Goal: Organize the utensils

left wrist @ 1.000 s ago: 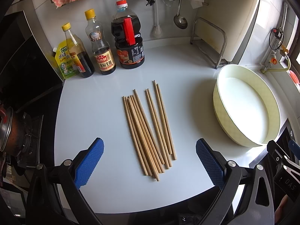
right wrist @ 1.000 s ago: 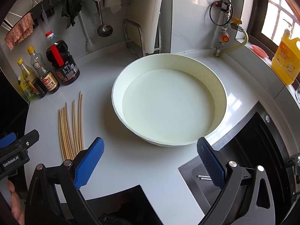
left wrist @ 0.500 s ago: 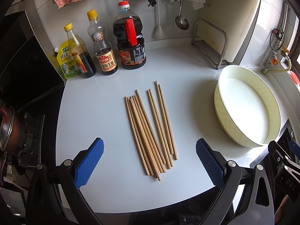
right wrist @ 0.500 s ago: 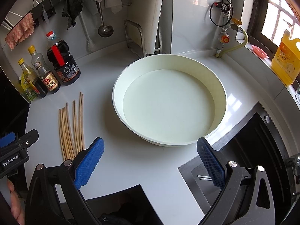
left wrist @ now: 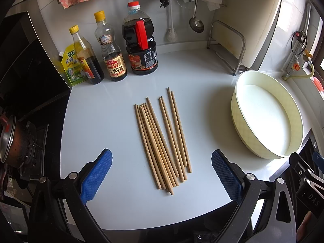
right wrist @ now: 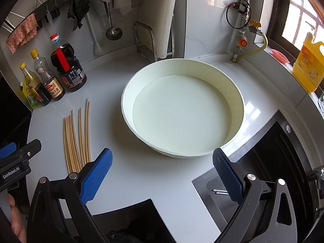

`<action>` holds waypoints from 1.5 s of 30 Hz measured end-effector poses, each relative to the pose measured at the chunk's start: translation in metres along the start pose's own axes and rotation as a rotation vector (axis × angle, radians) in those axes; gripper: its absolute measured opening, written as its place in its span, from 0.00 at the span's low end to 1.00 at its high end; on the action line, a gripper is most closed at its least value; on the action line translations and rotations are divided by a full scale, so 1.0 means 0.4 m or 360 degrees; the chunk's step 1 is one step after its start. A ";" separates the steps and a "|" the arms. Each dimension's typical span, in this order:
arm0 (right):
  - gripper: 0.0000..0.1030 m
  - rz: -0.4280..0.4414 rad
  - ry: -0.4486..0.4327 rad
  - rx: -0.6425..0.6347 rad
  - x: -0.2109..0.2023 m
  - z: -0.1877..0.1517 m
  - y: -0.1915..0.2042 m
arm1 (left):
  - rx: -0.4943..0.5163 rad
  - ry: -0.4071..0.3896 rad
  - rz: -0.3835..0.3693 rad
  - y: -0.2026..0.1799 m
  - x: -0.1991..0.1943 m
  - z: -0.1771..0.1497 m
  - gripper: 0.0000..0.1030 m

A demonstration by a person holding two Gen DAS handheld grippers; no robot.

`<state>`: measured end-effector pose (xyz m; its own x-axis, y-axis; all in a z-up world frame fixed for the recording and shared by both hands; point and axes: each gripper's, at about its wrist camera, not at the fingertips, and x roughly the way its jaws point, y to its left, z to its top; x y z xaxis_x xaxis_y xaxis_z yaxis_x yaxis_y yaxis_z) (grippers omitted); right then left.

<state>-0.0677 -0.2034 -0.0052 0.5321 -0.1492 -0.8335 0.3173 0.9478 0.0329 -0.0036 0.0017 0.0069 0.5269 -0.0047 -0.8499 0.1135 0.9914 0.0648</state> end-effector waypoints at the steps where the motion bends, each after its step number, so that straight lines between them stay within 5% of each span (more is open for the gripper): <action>1: 0.92 0.0000 0.0000 0.0000 0.000 0.000 0.000 | -0.0001 0.0000 0.0000 -0.001 0.000 -0.001 0.94; 31: 0.92 0.0000 0.0055 -0.0063 0.042 0.001 0.030 | -0.0057 0.0081 -0.0006 0.039 0.058 -0.016 0.94; 45: 0.92 0.0142 0.0027 -0.0206 0.087 0.016 0.123 | -0.0131 0.0172 0.0017 0.113 0.150 -0.013 0.94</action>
<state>-0.0284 -0.1639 -0.0291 0.5397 -0.0590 -0.8398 0.1650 0.9856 0.0368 0.0290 0.0470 -0.0439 0.4331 0.0158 -0.9012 0.0367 0.9987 0.0351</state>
